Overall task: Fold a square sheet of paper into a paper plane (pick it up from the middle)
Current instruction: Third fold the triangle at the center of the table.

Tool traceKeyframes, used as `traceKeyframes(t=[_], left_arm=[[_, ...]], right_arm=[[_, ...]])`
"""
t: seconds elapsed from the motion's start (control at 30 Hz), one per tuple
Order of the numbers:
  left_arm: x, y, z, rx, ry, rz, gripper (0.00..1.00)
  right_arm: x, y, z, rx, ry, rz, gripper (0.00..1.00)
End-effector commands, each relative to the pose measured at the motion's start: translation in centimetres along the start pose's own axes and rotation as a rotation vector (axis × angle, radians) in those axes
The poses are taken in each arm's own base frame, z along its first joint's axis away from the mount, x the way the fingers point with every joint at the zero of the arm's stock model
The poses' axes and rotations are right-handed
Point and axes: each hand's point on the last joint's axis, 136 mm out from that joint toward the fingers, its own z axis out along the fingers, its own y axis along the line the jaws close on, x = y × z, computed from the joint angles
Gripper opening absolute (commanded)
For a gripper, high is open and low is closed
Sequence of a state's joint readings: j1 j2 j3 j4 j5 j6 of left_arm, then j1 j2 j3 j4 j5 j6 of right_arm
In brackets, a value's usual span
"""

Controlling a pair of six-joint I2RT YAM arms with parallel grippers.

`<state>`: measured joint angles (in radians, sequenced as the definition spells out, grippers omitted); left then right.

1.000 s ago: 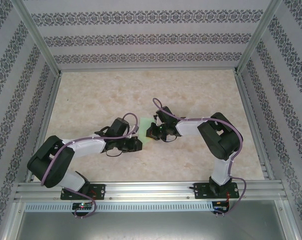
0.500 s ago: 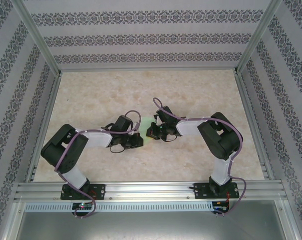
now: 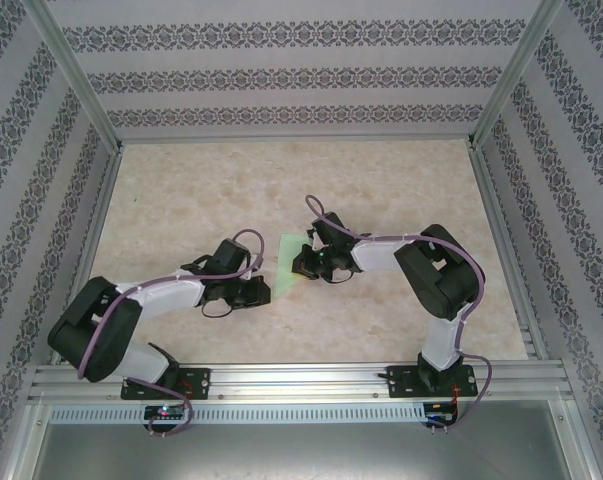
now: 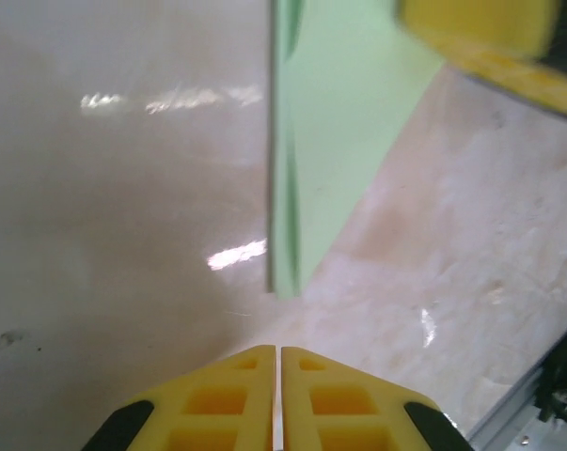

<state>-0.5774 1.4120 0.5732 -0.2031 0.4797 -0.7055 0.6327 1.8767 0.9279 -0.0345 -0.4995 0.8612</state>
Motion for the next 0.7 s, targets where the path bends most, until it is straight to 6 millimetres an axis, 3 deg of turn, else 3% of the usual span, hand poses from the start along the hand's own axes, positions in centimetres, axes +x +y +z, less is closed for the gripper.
traceKeyframes(t=[0.0, 0.1, 0.2, 0.37, 0.67], left_arm=[[-3.2, -3.1, -2.0, 0.056, -0.105, 0.053, 0.12], [-5.5, -5.3, -2.1, 0.096, -0.131, 0.091, 0.13], [-6.8, -6.0, -0.6, 0.110, -0.108, 0.104, 0.11], [-7.5, -3.7, 2.1, 0.037, -0.082, 0.076, 0.09], [-7.0, -0.3, 4.4, -0.063, -0.045, 0.054, 0.07]], right_arm=[[-0.5, -0.4, -0.1, 0.022, -0.016, -0.009, 0.06], [-0.9, 0.8, -0.7, -0.004, -0.030, -0.026, 0.07], [-1.2, 1.3, -1.0, -0.009, -0.039, -0.033, 0.07], [-1.2, 0.8, -0.9, 0.002, -0.043, -0.023, 0.07], [-1.2, 1.3, -1.4, -0.015, -0.054, -0.023, 0.08]])
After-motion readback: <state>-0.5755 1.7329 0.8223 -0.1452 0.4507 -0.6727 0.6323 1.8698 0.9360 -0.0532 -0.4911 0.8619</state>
